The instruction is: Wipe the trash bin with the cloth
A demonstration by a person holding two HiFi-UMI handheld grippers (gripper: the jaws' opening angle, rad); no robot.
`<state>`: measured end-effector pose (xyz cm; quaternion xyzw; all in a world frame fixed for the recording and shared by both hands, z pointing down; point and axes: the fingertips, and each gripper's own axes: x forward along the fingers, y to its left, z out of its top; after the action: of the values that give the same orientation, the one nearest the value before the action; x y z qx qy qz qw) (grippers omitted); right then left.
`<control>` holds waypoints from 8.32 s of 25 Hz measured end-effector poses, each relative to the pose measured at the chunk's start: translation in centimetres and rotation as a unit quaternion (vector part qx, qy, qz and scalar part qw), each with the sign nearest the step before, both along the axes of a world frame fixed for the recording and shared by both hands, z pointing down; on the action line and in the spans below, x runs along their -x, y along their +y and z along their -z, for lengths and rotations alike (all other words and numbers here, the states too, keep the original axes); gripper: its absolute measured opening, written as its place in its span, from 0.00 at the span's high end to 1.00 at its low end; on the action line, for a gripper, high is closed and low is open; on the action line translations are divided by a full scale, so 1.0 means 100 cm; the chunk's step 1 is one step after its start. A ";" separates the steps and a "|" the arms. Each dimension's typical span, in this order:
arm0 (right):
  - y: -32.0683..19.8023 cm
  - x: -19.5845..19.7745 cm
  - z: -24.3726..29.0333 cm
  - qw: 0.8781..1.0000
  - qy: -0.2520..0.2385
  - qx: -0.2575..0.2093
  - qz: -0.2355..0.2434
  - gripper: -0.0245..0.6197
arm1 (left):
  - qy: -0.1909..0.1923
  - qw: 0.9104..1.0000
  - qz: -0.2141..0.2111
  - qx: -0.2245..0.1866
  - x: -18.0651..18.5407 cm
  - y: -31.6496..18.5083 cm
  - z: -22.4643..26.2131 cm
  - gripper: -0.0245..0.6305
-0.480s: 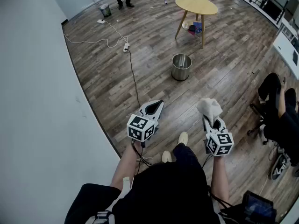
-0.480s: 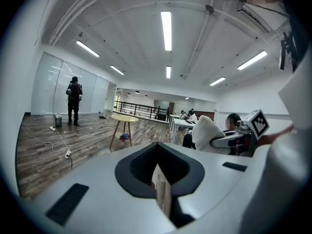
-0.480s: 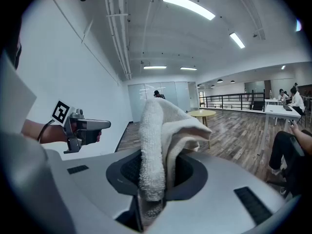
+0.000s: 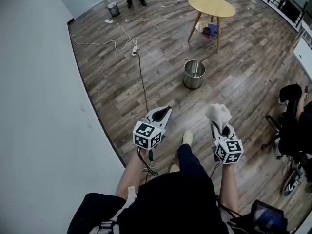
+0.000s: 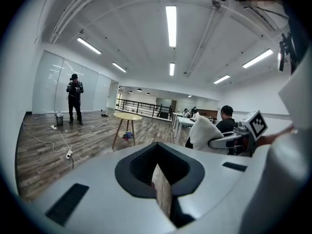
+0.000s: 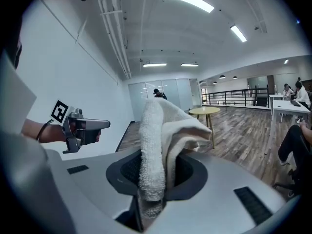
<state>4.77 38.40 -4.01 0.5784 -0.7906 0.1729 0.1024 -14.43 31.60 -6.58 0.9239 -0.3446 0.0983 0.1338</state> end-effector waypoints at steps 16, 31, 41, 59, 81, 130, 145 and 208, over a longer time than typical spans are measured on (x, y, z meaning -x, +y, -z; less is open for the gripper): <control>-0.184 -0.062 -0.017 1.000 -0.013 0.020 0.016 0.83 | -0.013 1.000 0.004 0.027 -0.074 -0.174 -0.018 0.96; -0.265 -0.068 -0.027 0.999 -0.018 0.035 0.015 0.83 | -0.023 0.999 0.001 0.033 -0.080 -0.258 -0.022 0.96; -0.321 -0.037 -0.022 1.000 -0.009 0.024 -0.002 0.83 | -0.016 0.999 -0.029 0.037 -0.057 -0.316 -0.028 0.96; -0.387 -0.047 -0.090 0.999 0.022 0.029 -0.003 0.83 | -0.038 0.998 -0.049 0.017 -0.079 -0.392 -0.105 0.96; -0.445 -0.077 -0.418 0.999 0.005 -0.027 0.035 0.83 | -0.024 0.998 -0.021 -0.056 -0.136 -0.460 -0.404 0.96; -0.568 0.058 -0.685 0.984 0.069 -0.061 0.155 0.83 | -0.006 0.994 0.018 -0.104 -0.079 -0.485 -0.629 0.96; -0.548 -0.026 -0.668 0.990 0.077 -0.088 0.075 0.83 | -0.006 0.995 0.006 -0.098 -0.094 -0.482 -0.640 0.96; -0.550 0.038 -0.722 0.988 0.059 -0.036 0.138 0.83 | -0.004 0.996 0.002 -0.084 -0.088 -0.471 -0.647 0.96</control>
<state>0.93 -16.64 68.18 0.4760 -0.8613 0.0937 0.1510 -5.65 -15.53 58.13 0.9306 -0.3545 0.0728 0.0547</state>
